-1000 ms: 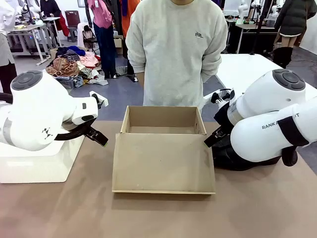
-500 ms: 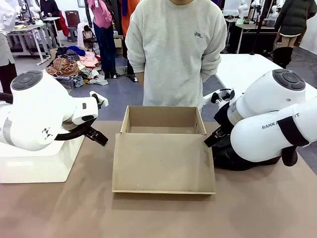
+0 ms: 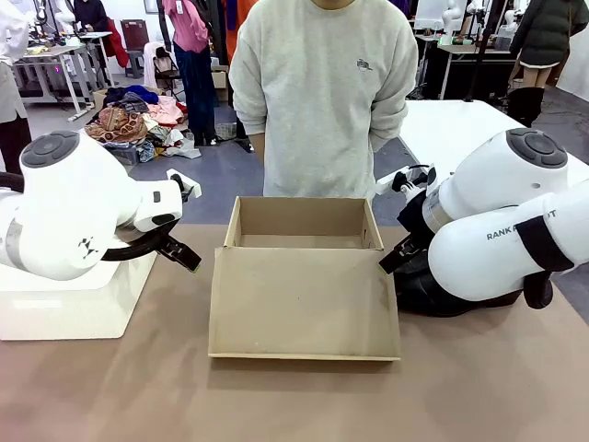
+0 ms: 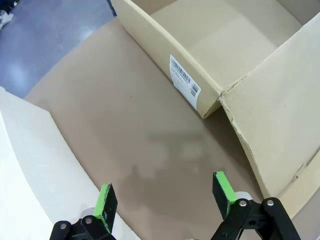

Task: Pack the shoes into the box.
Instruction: Place one shoe of the Shoes into the Shoes Box.

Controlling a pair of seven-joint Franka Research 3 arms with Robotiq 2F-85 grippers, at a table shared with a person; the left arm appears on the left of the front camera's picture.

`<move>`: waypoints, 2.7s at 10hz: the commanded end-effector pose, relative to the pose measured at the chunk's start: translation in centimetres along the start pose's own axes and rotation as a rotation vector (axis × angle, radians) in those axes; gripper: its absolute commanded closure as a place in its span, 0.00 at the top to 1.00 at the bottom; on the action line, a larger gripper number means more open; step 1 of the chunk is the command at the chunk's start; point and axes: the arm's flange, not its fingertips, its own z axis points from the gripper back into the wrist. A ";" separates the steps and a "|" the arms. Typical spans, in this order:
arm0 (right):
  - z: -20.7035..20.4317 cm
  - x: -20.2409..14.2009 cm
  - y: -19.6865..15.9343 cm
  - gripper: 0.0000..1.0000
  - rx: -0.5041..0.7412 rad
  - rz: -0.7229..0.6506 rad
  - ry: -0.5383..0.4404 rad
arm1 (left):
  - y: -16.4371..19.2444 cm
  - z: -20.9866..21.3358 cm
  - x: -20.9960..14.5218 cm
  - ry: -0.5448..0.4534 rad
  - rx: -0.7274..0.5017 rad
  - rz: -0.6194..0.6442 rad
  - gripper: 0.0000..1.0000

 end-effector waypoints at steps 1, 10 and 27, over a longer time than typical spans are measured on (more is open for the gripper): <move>0.0 0.0 0.0 1.00 0.000 -0.001 0.000 | 0.0 0.0 0.0 0.000 0.000 0.000 1.00; 10.8 4.0 -0.8 1.00 0.046 0.066 -0.062 | -0.5 12.0 4.1 -0.056 0.046 -0.085 1.00; 18.7 4.0 -5.1 1.00 0.424 0.334 -0.389 | 4.0 22.8 4.4 -0.333 -0.196 -0.343 1.00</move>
